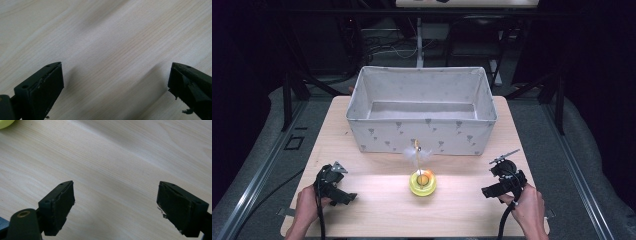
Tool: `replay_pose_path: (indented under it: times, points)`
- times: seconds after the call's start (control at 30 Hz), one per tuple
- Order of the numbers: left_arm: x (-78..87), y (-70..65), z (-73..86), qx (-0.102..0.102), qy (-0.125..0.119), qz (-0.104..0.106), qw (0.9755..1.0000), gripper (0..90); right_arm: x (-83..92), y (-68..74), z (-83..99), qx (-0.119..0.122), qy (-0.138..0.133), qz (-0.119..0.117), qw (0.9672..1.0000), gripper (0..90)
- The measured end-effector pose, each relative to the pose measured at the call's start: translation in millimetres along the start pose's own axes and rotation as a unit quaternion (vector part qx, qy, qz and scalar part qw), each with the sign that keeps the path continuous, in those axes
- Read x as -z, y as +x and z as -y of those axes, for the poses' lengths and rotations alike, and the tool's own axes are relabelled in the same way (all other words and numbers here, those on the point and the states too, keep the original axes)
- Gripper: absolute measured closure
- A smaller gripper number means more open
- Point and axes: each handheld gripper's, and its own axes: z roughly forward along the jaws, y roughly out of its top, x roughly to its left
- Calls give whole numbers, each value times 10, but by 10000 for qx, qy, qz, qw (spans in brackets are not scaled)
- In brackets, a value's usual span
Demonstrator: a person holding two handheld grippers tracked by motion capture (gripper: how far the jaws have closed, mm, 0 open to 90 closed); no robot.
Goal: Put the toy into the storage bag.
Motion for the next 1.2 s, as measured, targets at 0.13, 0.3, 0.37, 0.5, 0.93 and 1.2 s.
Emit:
replay_pose_path:
  times: [0.13, 0.3, 0.37, 0.5, 0.93, 1.2]
  points:
    - [6, 9, 1, 30, -8, 13, 10000, 3, 7, 17, -4, 35, 46, 2, 10000, 143]
    - [-4, 2, -1, -11, 2, 31, 10000, 5, 10, 49, -18, 109, 64, -16, 9999, 144]
    - [-2, 7, 1, -8, 10, 25, 10000, 6, 10, 76, -26, 150, 51, -40, 9999, 145]
    - [2, 6, 10, -8, 6, 20, 10000, 8, 29, 143, -65, 255, 58, -16, 9997, 146]
    - [-24, -26, -5, -110, 118, -84, 9998, 25, 94, 376, -204, 700, 66, -35, 9975, 147]
    - [-23, -40, 4, -133, 77, -111, 9998, 26, 143, 563, -315, 957, 14, -97, 9954, 145]
